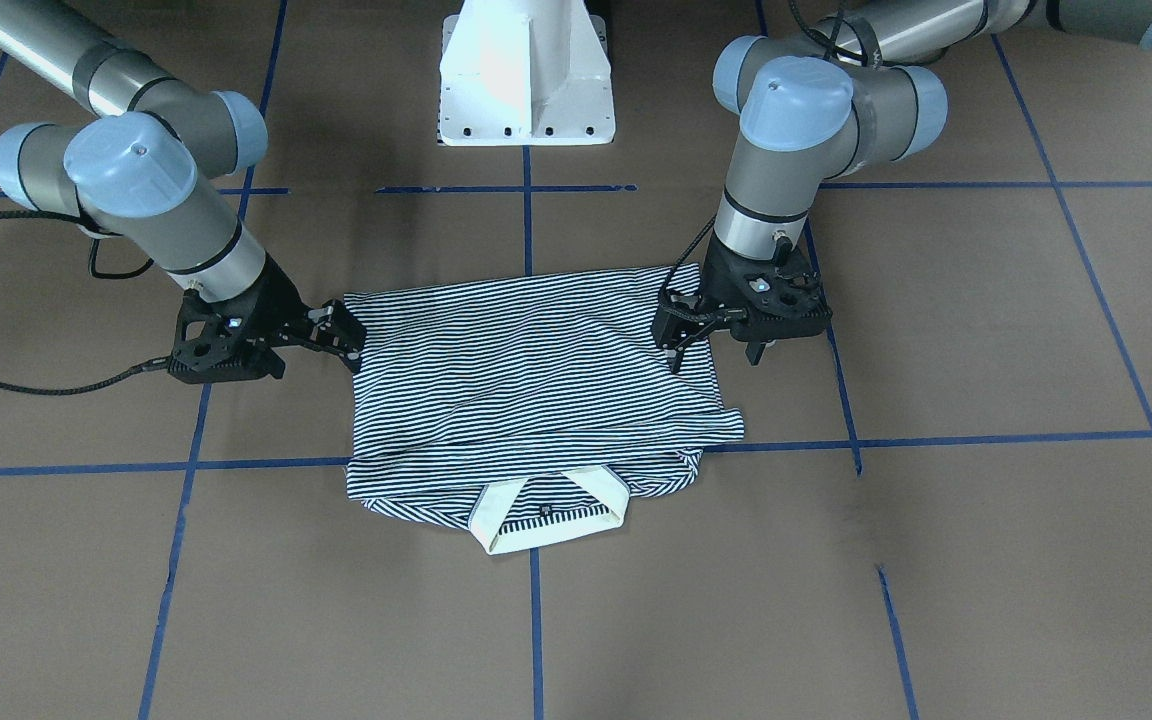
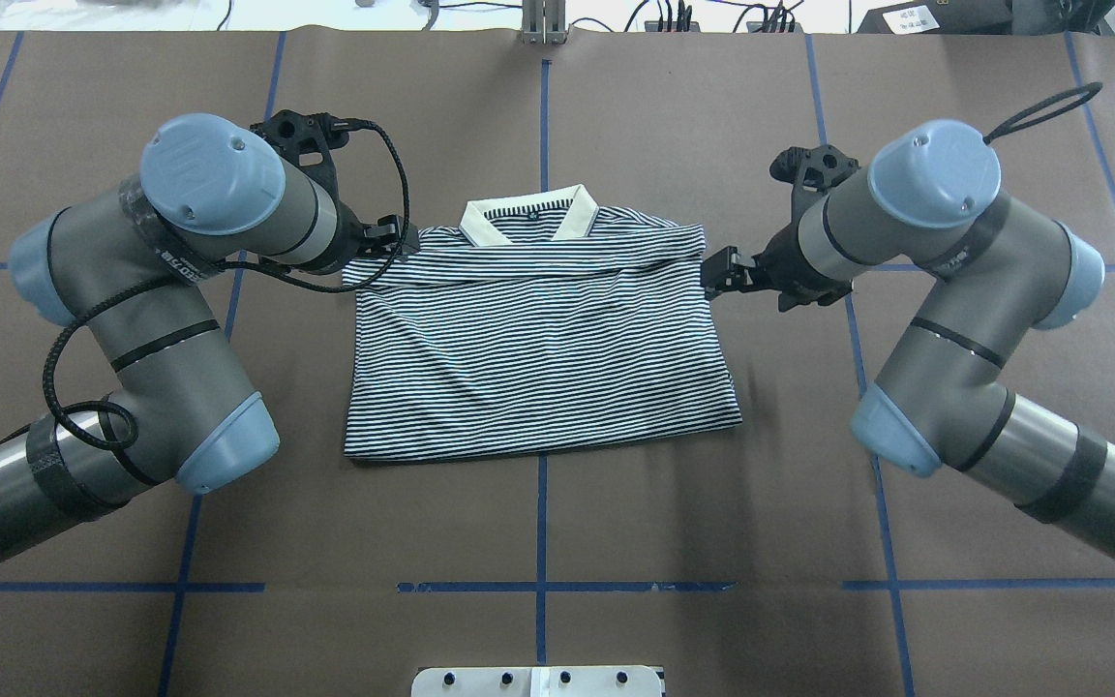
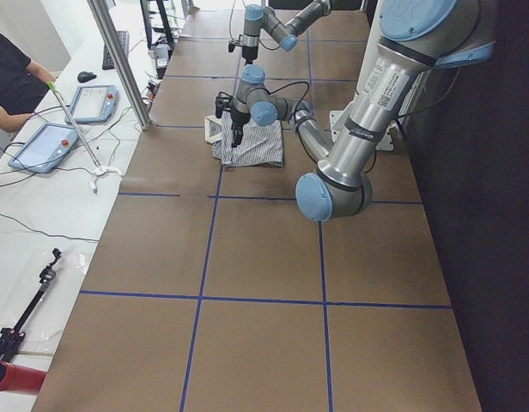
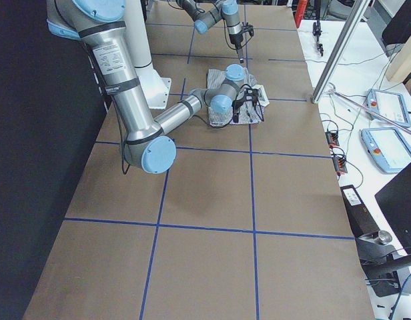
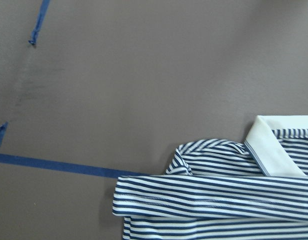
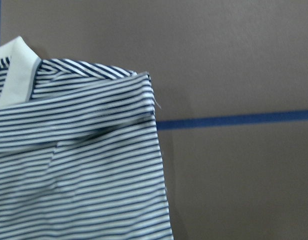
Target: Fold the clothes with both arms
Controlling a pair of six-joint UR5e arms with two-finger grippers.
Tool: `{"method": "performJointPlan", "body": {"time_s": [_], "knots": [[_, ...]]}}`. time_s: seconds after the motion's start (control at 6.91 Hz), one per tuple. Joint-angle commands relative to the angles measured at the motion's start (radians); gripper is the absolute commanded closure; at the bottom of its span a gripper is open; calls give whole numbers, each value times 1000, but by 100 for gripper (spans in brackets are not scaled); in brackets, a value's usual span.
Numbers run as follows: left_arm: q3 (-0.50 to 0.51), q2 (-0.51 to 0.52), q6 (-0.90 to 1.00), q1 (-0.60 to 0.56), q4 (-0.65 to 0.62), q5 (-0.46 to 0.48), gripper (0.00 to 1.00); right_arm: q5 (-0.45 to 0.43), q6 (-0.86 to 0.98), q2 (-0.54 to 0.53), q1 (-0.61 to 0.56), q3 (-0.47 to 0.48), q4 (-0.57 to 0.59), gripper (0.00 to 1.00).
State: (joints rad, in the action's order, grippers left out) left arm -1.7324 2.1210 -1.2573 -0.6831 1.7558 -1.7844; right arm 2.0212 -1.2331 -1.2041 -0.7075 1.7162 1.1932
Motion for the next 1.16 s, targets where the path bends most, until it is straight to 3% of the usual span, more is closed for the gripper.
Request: {"method": "performJointPlan", "body": {"time_s": [0.0,0.29,0.87,1.01], "knots": [[-19,-1,-2,4,1,-4,0,-118,-83,-70,150,57,12,0],[-24,-1,-5,4,-1,-3,0,-131,-82,-74,183,40,16,2],[-24,-10,-7,4,1,0,0,-108,-75,-60,186,40,22,100],[-23,-13,-7,4,2,2,0,-107,-69,-60,186,42,22,100]]}}
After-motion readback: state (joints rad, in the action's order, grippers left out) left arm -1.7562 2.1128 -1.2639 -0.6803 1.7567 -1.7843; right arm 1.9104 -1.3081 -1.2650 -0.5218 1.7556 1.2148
